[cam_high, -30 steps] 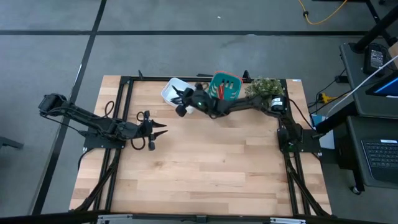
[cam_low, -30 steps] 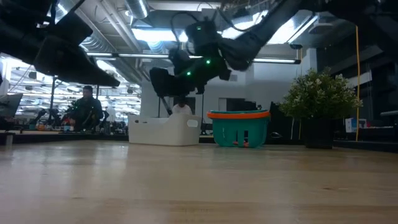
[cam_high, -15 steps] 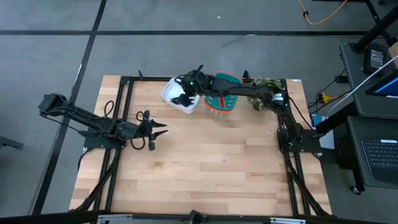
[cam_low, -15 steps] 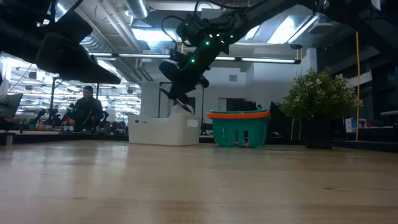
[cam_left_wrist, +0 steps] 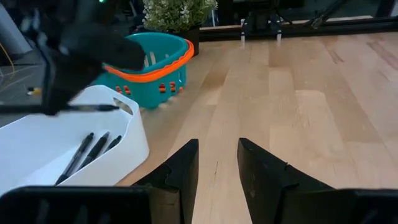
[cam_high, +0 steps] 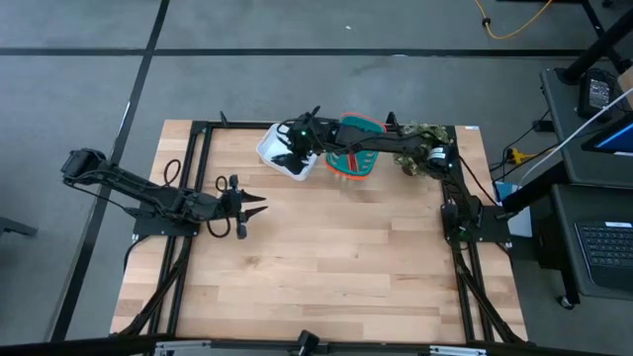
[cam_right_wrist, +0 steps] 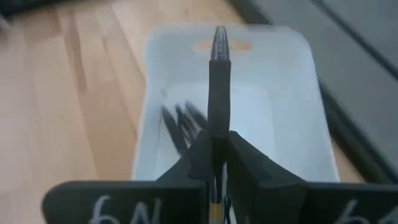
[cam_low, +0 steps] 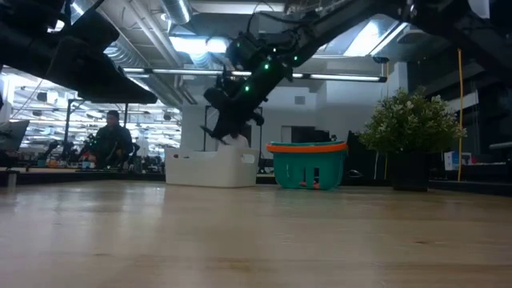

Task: Sort pens & pencils
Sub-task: Put the black pen into the white bin, then return to Home Position

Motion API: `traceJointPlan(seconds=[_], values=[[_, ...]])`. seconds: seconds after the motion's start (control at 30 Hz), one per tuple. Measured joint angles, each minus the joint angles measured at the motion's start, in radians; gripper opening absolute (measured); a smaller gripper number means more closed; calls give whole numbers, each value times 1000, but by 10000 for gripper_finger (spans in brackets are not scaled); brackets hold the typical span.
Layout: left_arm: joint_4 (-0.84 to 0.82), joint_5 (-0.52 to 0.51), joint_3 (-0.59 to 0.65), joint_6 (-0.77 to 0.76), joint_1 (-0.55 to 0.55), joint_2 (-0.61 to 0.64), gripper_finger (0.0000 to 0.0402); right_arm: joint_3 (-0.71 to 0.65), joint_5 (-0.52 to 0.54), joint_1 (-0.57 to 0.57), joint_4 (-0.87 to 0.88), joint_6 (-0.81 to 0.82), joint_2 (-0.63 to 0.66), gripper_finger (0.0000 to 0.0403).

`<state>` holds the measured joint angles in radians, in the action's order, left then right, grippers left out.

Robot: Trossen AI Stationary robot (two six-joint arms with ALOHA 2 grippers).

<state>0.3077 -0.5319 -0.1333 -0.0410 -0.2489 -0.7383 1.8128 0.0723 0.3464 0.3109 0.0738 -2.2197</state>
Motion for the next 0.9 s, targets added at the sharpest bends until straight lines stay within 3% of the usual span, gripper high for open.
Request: traceJointPlan(seconds=[0.67, 0.9], values=[[11, 225, 0, 52, 41, 0, 105, 0, -101, 15, 61, 1, -24, 33], [11, 235, 0, 52, 48, 0, 105, 0, -101, 15, 44, 30, -25, 134]])
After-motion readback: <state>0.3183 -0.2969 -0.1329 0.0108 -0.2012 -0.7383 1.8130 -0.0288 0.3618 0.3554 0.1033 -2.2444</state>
